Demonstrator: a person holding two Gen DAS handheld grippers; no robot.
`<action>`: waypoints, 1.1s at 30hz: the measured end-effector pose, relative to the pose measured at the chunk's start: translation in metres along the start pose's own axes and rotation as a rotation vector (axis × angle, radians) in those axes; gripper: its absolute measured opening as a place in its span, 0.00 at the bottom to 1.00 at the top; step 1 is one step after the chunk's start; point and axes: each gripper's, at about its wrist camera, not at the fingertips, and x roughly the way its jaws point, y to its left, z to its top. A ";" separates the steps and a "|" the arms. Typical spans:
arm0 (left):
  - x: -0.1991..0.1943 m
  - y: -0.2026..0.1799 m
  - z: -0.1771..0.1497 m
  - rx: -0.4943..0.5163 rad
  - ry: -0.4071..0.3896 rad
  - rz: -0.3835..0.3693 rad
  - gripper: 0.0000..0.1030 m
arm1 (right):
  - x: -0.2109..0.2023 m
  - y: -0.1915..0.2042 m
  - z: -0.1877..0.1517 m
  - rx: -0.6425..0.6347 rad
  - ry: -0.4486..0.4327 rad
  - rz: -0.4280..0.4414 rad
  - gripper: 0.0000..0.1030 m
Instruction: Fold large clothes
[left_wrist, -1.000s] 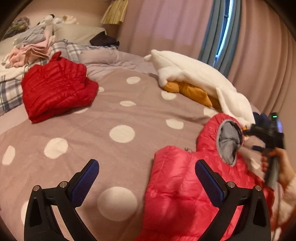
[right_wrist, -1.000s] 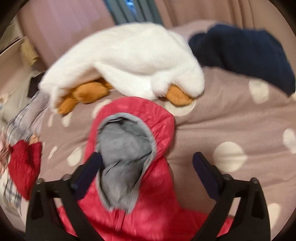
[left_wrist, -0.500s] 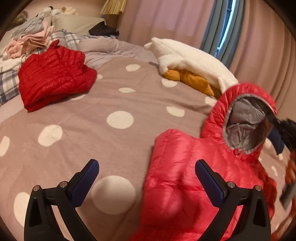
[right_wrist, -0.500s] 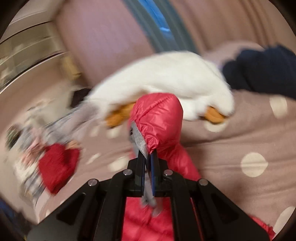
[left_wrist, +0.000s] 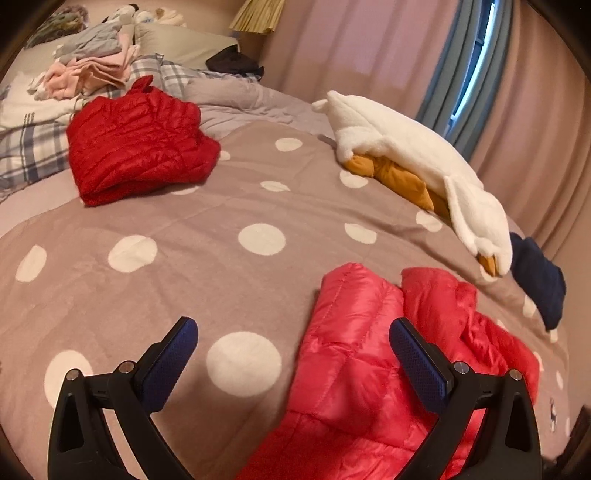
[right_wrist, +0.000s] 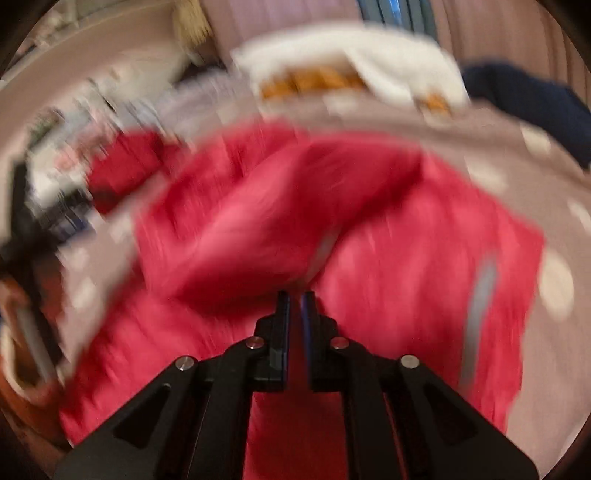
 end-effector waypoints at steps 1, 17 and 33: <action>-0.001 -0.001 0.000 -0.002 -0.001 -0.005 1.00 | -0.008 -0.004 -0.004 0.046 -0.001 0.018 0.13; 0.084 -0.077 -0.026 -0.094 0.475 -0.445 0.59 | 0.021 -0.010 0.041 0.480 -0.081 0.171 0.07; 0.044 -0.105 -0.103 0.235 0.397 -0.388 0.30 | 0.028 -0.019 -0.009 0.322 -0.075 -0.107 0.03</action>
